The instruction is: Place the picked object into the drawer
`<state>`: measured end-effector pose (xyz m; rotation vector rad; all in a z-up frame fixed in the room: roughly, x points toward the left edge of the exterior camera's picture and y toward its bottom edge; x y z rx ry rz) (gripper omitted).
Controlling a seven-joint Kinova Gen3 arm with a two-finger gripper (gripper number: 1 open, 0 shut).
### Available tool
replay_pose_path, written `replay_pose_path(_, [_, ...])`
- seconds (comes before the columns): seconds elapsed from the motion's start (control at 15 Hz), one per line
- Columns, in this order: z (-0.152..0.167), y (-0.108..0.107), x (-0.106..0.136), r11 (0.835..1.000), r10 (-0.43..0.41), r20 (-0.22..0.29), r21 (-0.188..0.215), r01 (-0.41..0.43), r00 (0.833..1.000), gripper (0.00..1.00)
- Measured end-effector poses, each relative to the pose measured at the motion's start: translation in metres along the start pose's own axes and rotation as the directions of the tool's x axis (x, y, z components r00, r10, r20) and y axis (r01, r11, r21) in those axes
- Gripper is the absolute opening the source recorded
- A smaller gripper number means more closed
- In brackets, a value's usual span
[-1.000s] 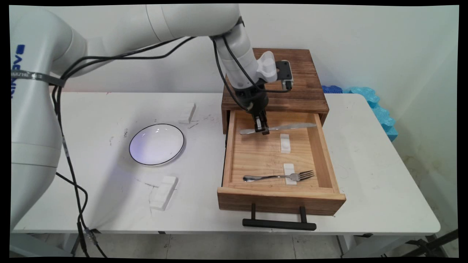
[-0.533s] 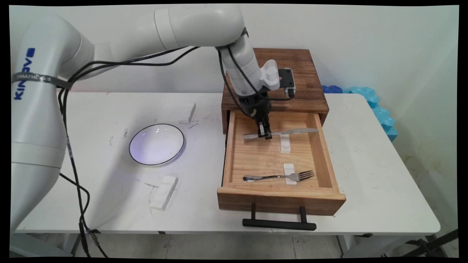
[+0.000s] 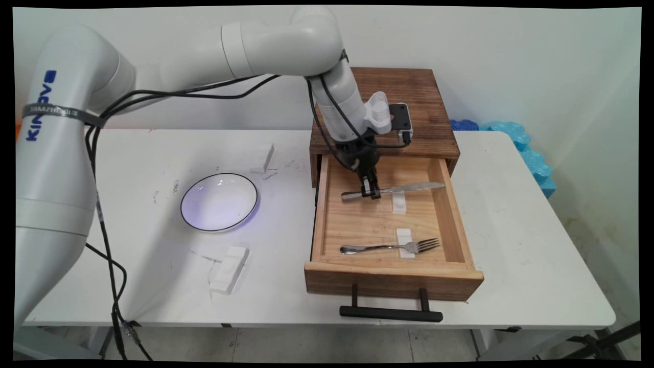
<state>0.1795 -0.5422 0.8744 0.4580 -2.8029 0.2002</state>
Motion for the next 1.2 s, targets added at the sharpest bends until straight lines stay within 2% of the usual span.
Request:
replay_pose_path(0.6, [0.014, 0.001, -0.001, 1.000, 0.001, -0.011, 0.001, -0.001, 1.000, 0.00])
replay_pose_path(0.67, [0.015, 0.002, -0.001, 1.000, 0.003, -0.014, 0.001, -0.003, 1.000, 1.00])
replay_pose_path(1.2, [0.014, 0.008, 0.000, 1.000, 0.015, -0.033, -0.001, -0.015, 0.999, 1.00])
